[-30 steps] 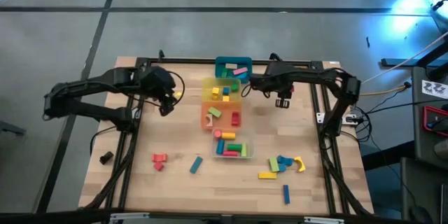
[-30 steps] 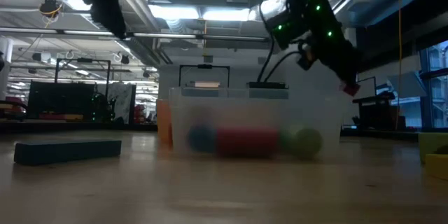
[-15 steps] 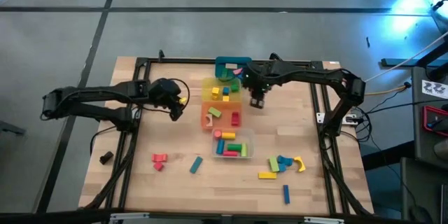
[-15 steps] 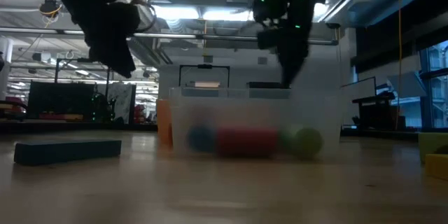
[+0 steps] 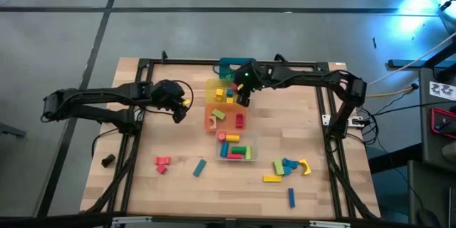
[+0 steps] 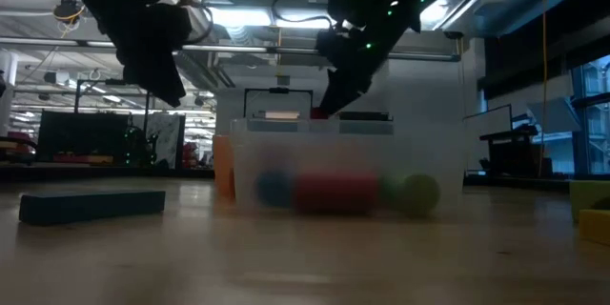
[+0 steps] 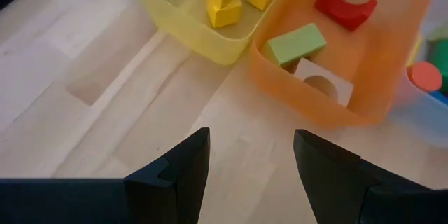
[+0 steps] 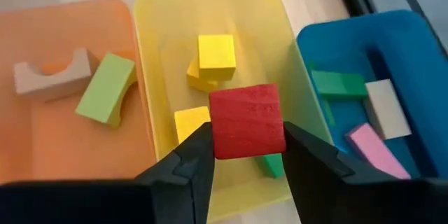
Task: Sort blocks by size
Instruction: Put the red square block into the yellow bin
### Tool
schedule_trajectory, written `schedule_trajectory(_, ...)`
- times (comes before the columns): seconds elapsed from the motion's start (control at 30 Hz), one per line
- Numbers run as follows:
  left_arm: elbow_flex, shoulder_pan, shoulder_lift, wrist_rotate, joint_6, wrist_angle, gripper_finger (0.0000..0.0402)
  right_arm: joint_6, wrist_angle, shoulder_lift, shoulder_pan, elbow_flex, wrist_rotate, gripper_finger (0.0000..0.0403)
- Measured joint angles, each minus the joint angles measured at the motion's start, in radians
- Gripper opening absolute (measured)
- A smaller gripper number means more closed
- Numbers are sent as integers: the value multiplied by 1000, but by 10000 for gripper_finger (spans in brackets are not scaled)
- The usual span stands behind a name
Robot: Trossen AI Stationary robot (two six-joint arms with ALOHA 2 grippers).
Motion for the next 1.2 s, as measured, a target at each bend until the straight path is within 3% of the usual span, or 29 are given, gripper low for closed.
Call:
schedule_trajectory(0.3, 0, -69, -1, 51, 44, -6, 193, 6, 40, 69, 0, 0, 1, 147)
schedule_trajectory(1.07, 0, -245, -1, 53, 33, -6, 193, 7, 42, 70, 0, 0, 27, 148)
schedule_trajectory(1.2, 0, -258, -1, 53, 29, -12, 193, 9, 42, 70, 0, 0, 29, 166)
